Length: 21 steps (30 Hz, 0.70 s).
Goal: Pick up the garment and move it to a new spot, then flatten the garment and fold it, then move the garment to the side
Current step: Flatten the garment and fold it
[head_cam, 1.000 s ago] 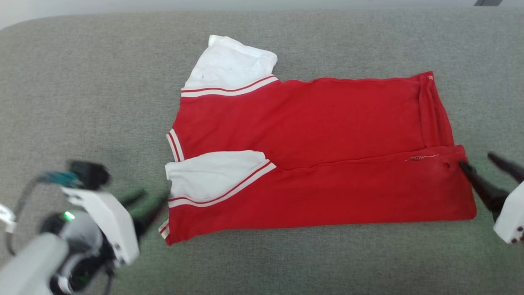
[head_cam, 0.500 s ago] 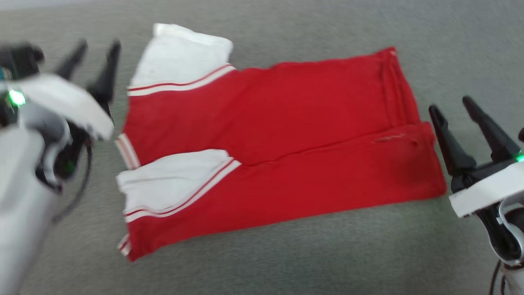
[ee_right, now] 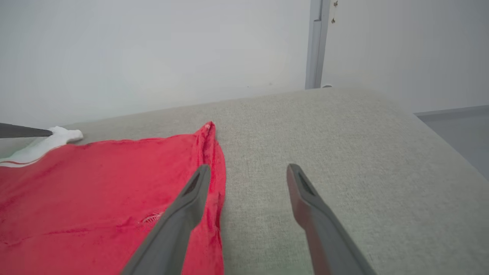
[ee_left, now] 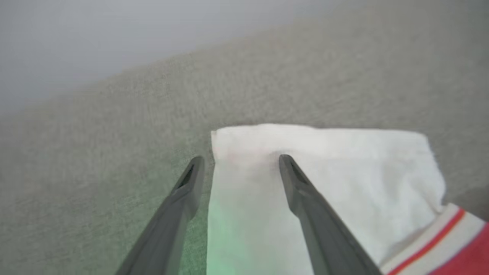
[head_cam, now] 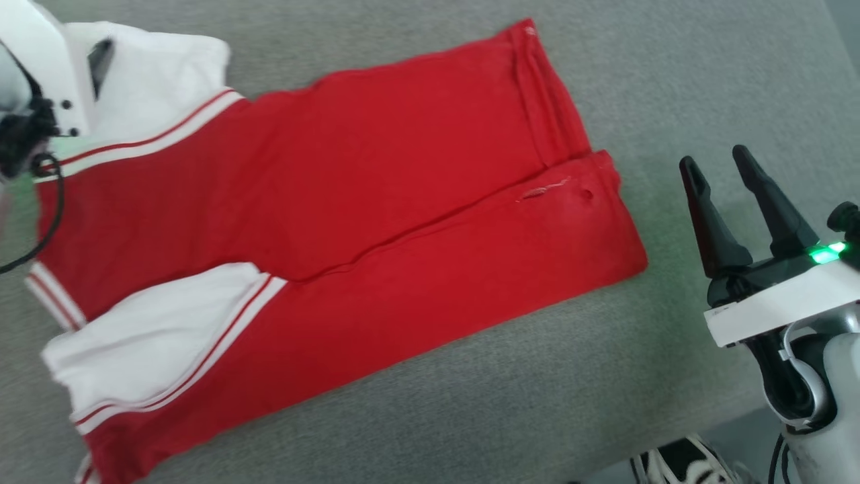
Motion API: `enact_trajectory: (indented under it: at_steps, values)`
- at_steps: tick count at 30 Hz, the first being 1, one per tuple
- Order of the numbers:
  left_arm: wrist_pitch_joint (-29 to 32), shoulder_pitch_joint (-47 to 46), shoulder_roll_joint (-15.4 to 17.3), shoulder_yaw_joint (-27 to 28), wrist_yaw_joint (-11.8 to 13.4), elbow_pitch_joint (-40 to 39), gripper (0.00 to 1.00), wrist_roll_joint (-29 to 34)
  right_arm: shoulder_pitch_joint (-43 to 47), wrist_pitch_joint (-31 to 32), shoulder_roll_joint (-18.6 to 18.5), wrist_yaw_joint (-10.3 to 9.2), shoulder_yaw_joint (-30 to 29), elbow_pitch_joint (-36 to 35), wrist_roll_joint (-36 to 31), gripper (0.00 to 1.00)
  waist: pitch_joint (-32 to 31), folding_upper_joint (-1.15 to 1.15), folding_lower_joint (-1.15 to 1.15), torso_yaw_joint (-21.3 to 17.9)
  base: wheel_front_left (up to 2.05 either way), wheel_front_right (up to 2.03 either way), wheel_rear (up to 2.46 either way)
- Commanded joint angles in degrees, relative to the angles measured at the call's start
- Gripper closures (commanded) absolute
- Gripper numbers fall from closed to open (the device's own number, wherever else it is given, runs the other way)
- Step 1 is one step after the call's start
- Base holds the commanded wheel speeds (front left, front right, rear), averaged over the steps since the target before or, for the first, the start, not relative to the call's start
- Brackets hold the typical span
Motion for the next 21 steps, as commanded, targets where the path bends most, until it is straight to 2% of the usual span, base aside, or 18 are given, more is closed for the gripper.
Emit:
enact_trajectory:
  at_steps: [1, 2, 3, 6, 7, 8, 9, 15, 21]
  values:
    - [2.15, -1.01, 0.24, -0.40, -0.13, 1.19, 0.00, 0.09, -0.20, -0.50, 0.23, -0.01, 0.20, 0.39, 0.45, 0.00, 1.38, 0.00, 0.00, -1.50, 0.00, 0.00, 0.00]
    - [5.40, -1.46, -0.16, -0.71, -0.27, 2.83, 0.00, -0.57, -0.05, -0.52, 0.09, -0.01, 0.32, 0.77, 0.65, 0.00, 1.50, 0.00, 0.00, -1.63, 0.00, 0.00, 0.00]
    - [12.02, -2.30, -0.96, -1.14, 0.05, 5.70, 0.00, -1.89, 0.00, -0.70, -0.28, -0.01, 0.60, 1.36, 0.97, 0.00, 1.70, 0.00, 0.00, -1.73, 0.00, 0.00, 0.00]
    - [18.33, -2.79, -2.30, -1.70, -0.81, 7.29, 0.00, -2.94, -0.64, -0.30, -0.92, -0.01, 1.30, 1.69, 1.23, 0.00, 1.98, 0.00, 0.00, -1.45, 0.00, 0.00, 0.00]
    - [19.23, -3.00, -2.79, -1.81, -1.27, 7.10, 0.33, -3.41, -1.07, -0.05, -1.24, -0.01, 1.58, 1.56, 1.16, 0.00, 2.09, 0.00, 0.00, -1.21, 0.00, 0.00, 0.00]
    - [19.52, -3.52, -3.10, -1.78, -1.44, 6.81, 0.59, -3.72, -1.52, 0.31, -1.69, -0.01, 1.94, 1.43, 1.10, 0.00, 2.22, 0.00, 0.00, -0.96, 0.00, 0.00, 0.00]
    - [19.67, -3.89, -3.30, -1.81, -1.66, 6.65, 1.00, -3.87, -2.04, 0.84, -2.14, -0.01, 2.49, 1.35, 1.06, 0.00, 2.34, 0.00, 0.00, -0.70, 0.00, 0.00, 0.00]
    - [17.72, -4.90, -4.80, -1.99, -2.45, 5.07, 1.00, -4.26, -9.58, 8.99, -5.69, -0.01, 8.83, 3.02, 2.57, 0.00, 3.22, 0.00, 0.00, 1.41, 0.00, 0.00, 0.00]
    - [15.58, -6.56, -7.88, -2.68, -3.22, 3.01, 1.00, -4.57, -23.72, 17.59, -8.99, -0.01, 14.18, 10.71, 7.09, 0.00, 5.23, 0.00, 0.00, 4.77, 0.00, 0.00, 0.00]
